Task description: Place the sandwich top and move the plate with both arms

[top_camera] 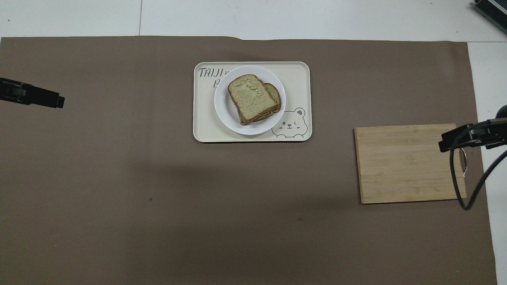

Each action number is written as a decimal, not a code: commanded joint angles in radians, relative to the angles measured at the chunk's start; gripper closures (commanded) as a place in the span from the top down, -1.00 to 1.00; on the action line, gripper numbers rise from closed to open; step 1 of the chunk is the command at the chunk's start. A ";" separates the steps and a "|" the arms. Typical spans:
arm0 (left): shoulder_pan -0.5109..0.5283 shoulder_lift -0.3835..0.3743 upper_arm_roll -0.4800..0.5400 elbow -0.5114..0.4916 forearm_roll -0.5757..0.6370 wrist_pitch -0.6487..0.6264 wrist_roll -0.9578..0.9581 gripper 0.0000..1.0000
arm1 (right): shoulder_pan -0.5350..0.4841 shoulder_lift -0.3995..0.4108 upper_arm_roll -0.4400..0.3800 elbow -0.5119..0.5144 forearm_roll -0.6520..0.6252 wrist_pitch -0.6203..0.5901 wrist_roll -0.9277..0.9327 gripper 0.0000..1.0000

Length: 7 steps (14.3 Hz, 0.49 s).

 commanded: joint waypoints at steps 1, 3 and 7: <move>-0.004 -0.066 0.000 0.014 0.033 -0.090 -0.006 1.00 | -0.006 0.004 0.005 0.011 -0.001 -0.004 0.008 1.00; 0.003 -0.095 0.003 0.013 0.039 -0.146 -0.008 1.00 | -0.006 0.004 0.005 0.011 -0.001 -0.004 0.008 1.00; 0.019 -0.139 -0.003 -0.028 0.077 -0.179 -0.007 1.00 | -0.005 0.006 0.005 0.011 -0.001 -0.004 0.008 1.00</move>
